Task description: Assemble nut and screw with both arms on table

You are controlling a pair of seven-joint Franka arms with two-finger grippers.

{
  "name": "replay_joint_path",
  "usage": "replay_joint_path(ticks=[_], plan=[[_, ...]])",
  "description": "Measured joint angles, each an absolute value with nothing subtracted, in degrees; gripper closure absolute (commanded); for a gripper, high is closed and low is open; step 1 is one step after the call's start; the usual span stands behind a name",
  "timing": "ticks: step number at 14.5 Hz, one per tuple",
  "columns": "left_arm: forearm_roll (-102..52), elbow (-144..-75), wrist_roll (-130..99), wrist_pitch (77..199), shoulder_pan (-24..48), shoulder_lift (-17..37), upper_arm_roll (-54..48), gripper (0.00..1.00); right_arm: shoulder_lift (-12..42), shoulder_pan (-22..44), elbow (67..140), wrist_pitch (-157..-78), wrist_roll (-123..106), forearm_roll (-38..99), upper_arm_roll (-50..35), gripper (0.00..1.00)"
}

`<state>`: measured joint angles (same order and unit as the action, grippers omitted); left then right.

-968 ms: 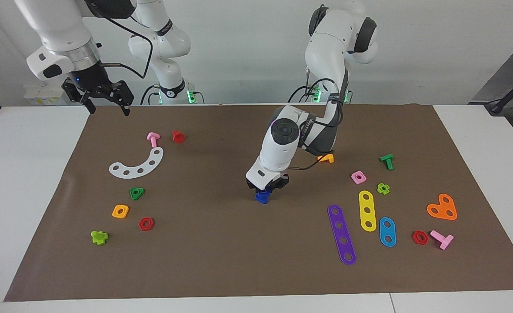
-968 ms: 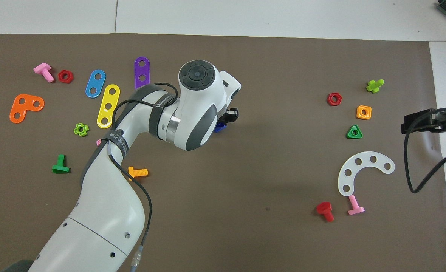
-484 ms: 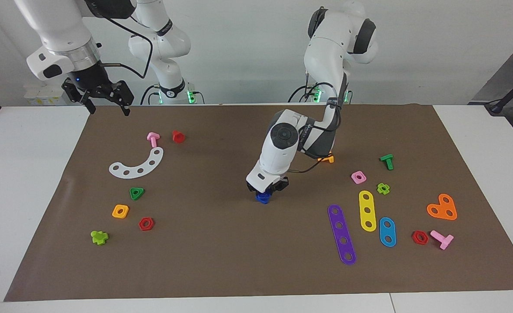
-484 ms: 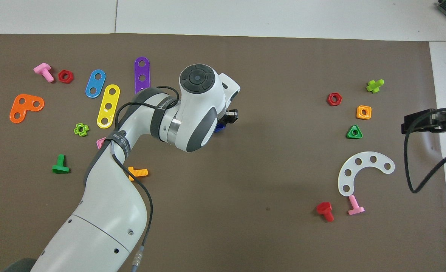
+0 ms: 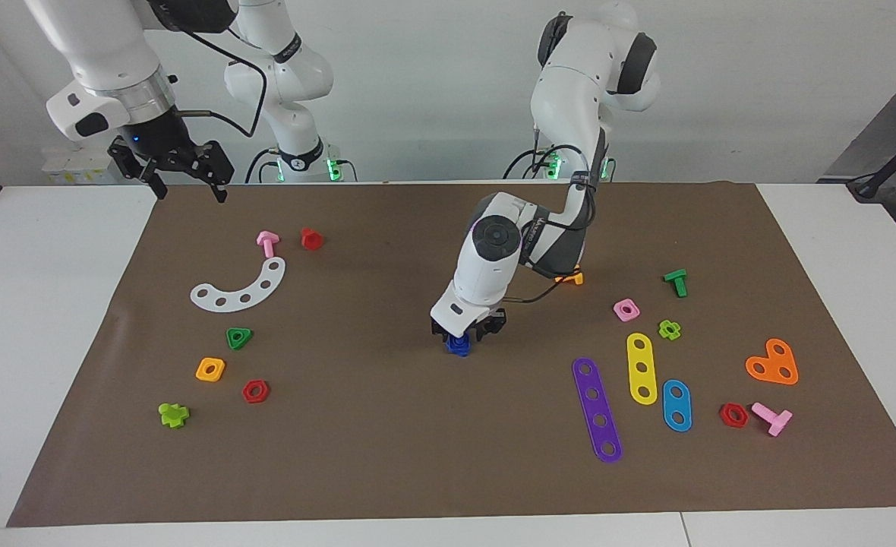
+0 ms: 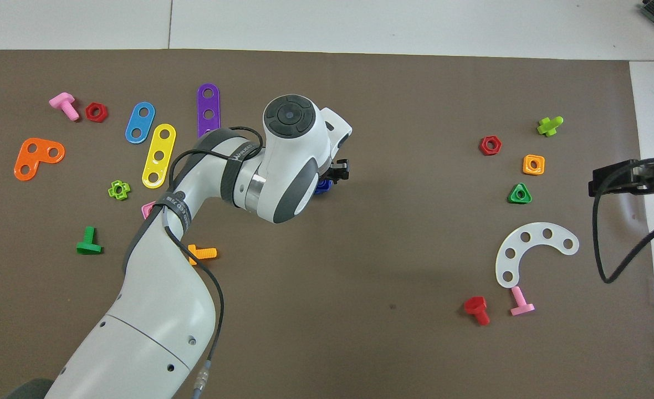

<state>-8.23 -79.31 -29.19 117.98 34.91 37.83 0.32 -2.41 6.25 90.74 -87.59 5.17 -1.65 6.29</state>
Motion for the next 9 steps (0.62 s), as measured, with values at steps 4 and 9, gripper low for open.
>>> replay_joint_path(ticks=[4, 9], plan=[[-8.17, -76.79, -29.29, 114.21, 34.5, 37.79, 2.24, 0.02, -2.41, 6.25, 90.74, -87.59, 5.17, -1.65, 6.29, 0.0], [-8.02, -69.56, -24.93, 102.66, 26.02, 37.01, 4.66, 0.03, -2.41, 6.25, 90.74, -87.59, 5.17, -1.65, 6.29, 0.0]])
